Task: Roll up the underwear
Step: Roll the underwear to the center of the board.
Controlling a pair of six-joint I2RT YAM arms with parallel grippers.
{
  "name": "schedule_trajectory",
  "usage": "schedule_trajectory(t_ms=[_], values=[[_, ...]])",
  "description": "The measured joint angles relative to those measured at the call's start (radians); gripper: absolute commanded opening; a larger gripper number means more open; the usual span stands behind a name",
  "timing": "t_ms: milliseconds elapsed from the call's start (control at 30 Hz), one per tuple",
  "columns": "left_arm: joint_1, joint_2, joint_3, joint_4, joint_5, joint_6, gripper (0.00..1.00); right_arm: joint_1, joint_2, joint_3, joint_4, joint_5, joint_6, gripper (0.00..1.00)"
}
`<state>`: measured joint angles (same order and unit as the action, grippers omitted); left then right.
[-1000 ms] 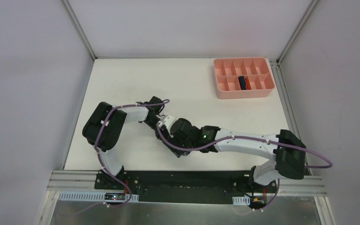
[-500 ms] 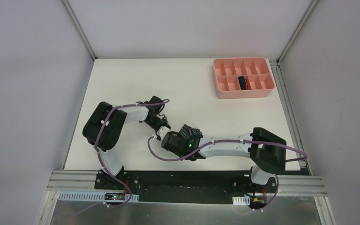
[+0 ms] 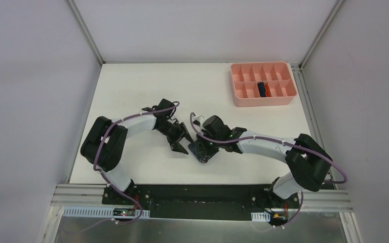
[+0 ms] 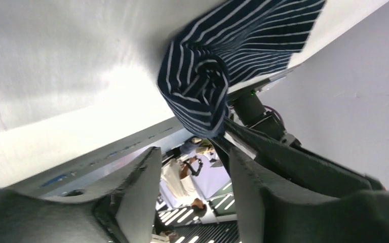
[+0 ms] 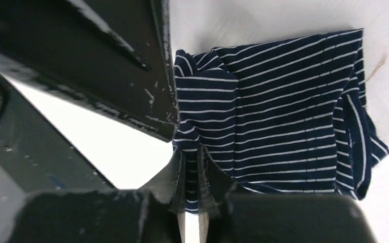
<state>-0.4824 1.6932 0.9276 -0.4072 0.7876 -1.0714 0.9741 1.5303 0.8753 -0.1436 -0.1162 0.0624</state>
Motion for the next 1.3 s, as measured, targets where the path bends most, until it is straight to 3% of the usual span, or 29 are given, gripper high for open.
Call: schedule_trajectory(t_ms=[100,200,633,900,1133,1300], values=[[0.0,-0.035,0.0,-0.002,-0.006,-0.015,0.66,-0.053,0.0,-0.024,0.032,-0.12,0.047,0.0],[0.0,-0.048,-0.002,-0.002,-0.007,-0.018,0.67,-0.09,0.007,-0.053,0.081,-0.249,0.102,0.0],[-0.003,-0.05,-0.071,0.0,-0.006,-0.004,0.6,-0.257,0.118,-0.213,0.439,-0.634,0.36,0.0],[-0.023,-0.021,-0.071,0.003,-0.003,0.029,0.52,-0.312,0.165,-0.247,0.544,-0.734,0.452,0.0],[-0.024,0.076,-0.023,0.006,0.012,0.053,0.39,-0.336,0.19,-0.252,0.574,-0.768,0.491,0.04],[-0.029,0.114,0.002,0.008,0.03,0.07,0.48,-0.343,0.199,-0.252,0.575,-0.777,0.504,0.08]])
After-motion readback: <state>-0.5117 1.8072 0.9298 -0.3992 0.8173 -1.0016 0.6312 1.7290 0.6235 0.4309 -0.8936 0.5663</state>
